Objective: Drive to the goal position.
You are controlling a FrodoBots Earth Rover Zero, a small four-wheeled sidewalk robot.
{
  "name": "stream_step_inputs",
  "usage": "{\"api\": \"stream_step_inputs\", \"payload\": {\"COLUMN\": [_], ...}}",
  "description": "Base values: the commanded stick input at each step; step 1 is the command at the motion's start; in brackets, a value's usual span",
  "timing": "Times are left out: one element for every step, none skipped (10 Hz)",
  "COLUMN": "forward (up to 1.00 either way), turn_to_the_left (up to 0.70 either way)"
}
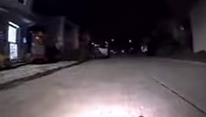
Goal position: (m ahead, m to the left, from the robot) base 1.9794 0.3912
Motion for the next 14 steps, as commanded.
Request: {"api": "stream_step_inputs", "payload": {"forward": [0.85,0.85,0.85,0.85,0.85,0.85,0.85,0.85,0.85,0.85,0.85,0.85,0.85,0.85], "turn_to_the_left": [0.00,0.00,-0.11,-0.28,-0.34,-0.34,-0.32,-0.20,-0.09,-0.04,-0.18,-0.32,-0.34,-0.27]}}
